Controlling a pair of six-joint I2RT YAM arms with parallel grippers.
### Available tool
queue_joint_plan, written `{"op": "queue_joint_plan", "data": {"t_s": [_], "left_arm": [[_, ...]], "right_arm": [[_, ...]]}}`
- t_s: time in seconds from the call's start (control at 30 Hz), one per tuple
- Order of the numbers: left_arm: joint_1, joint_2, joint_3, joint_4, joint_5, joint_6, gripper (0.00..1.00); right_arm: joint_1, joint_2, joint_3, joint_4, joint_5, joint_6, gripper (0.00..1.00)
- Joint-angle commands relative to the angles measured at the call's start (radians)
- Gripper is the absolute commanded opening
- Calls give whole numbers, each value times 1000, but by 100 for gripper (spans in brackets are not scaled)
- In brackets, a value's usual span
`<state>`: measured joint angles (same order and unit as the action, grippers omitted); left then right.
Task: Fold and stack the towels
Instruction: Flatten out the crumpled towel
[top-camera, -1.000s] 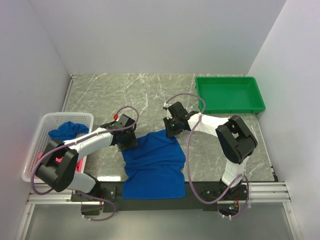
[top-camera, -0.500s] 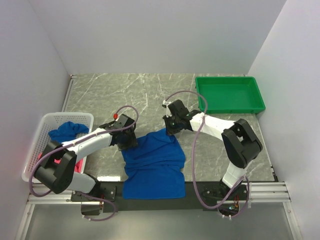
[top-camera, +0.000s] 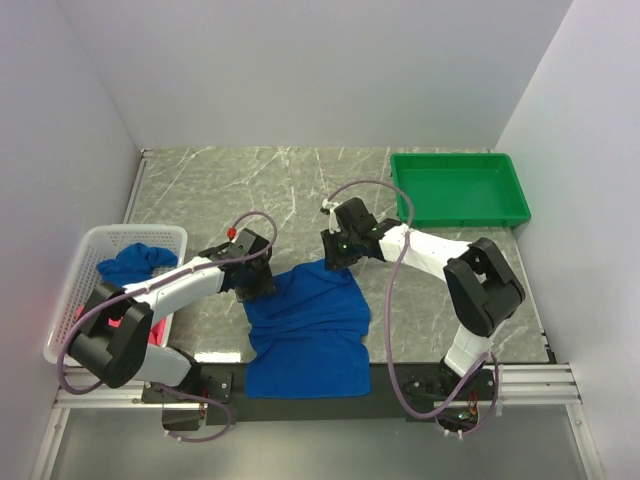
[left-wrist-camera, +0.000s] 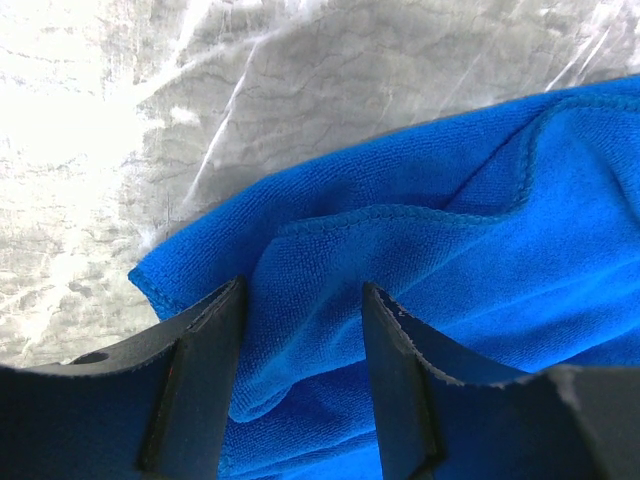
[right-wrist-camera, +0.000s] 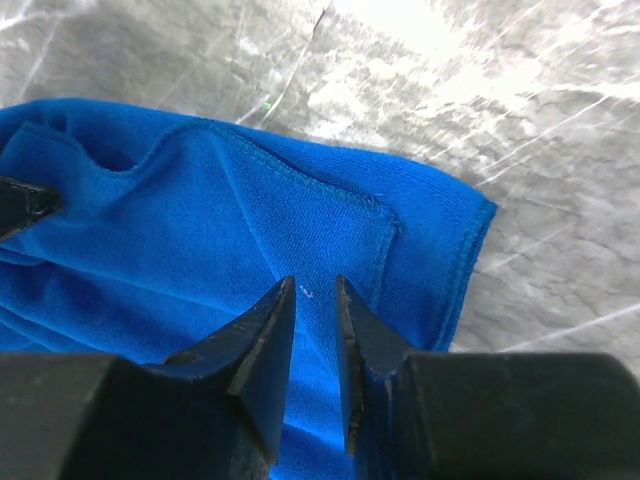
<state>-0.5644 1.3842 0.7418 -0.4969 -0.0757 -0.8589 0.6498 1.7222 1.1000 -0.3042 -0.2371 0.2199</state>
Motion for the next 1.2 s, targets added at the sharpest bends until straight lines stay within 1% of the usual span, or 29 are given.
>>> {"op": "queue_joint_plan", "data": {"t_s": [0.0, 0.07, 0.23, 0.37, 0.47, 0.6, 0.7, 0.83, 0.97, 1.1, 1.13, 1.17], "left_arm": [[-3, -33, -10, 17, 10, -8, 55], [-5, -33, -12, 17, 8, -8, 55], [-6, -39, -15, 11, -1, -6, 55], [-5, -37, -16, 14, 1, -6, 55], [-6, -31, -16, 18, 7, -9, 55], [-8, -33, -18, 17, 5, -9, 55], [-8, -33, -18, 15, 5, -6, 55], [-8, -33, -19, 18, 7, -9, 55], [-9, -33, -27, 21, 8, -9, 55], [-11, -31, -28, 23, 8, -11, 55], [-12, -33, -28, 23, 8, -12, 55], [-12, -33, -30, 23, 8, -14, 55]], "right_arm": [[8, 28, 15, 30, -13, 9, 32], [8, 33, 9, 36, 4, 15, 34], [8, 40, -3, 36, 128, 42, 41], [8, 48, -5, 36, 134, 64, 42], [8, 60, -8, 40, 125, 72, 42], [8, 68, -15, 57, 102, 70, 35], [8, 71, -20, 73, 82, 72, 32], [8, 85, -9, 68, 90, 72, 33], [8, 100, -12, 77, 107, 72, 37], [8, 111, -12, 79, 110, 67, 38], [8, 109, -14, 82, 107, 65, 37], [10, 106, -15, 83, 105, 65, 31]]}}
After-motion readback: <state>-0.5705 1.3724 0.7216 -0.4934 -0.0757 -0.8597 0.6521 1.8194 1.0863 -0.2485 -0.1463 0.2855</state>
